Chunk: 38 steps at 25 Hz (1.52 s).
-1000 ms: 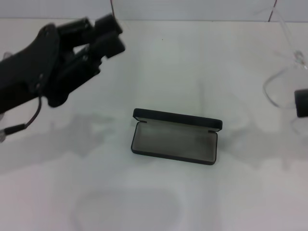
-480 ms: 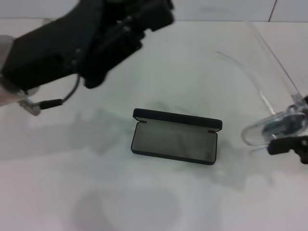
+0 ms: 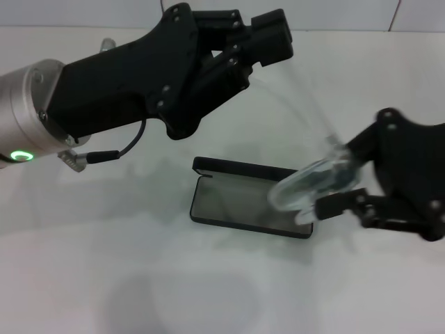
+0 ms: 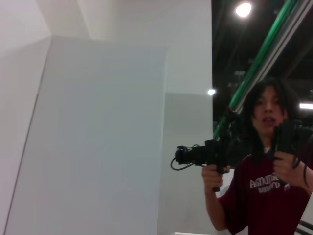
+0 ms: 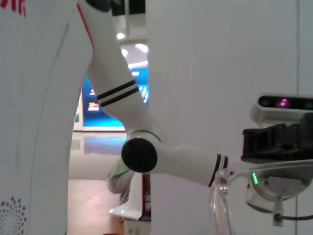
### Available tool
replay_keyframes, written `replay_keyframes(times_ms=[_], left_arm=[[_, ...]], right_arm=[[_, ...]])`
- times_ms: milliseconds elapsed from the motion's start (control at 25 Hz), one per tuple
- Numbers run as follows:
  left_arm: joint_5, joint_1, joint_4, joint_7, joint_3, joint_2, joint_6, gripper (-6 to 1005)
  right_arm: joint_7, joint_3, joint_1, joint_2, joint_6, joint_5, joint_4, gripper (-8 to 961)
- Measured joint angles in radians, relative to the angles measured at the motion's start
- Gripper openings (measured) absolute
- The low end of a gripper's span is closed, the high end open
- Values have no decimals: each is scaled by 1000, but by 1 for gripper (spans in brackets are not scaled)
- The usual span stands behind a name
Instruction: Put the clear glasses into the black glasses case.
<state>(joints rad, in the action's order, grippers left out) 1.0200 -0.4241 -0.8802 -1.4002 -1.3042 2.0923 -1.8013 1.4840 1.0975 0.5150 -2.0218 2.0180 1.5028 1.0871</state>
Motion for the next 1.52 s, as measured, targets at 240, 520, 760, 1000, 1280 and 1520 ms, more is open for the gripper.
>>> replay_keyframes(times_ms=[240, 520, 760, 1000, 1280, 1520], left_arm=[[18, 6, 2, 5, -1, 0, 5, 67], [22, 12, 5, 6, -1, 0, 5, 68], [40, 10, 14, 4, -4, 0, 5, 68], [52, 2, 17, 4, -29, -1, 5, 67], [61, 0, 17, 3, -46, -2, 5, 67], [62, -2, 17, 2, -53, -3, 3, 68]], right_arm=[[-1, 67, 28, 0, -51, -1, -1, 124], [-21, 65, 31, 0, -51, -47, 2, 123], [-40, 59, 28, 3, -48, -81, -1, 123], [-43, 59, 31, 3, -52, -84, -3, 123], [-53, 59, 41, 3, -61, -79, -20, 123], [-65, 59, 46, 4, -67, -75, -39, 123]])
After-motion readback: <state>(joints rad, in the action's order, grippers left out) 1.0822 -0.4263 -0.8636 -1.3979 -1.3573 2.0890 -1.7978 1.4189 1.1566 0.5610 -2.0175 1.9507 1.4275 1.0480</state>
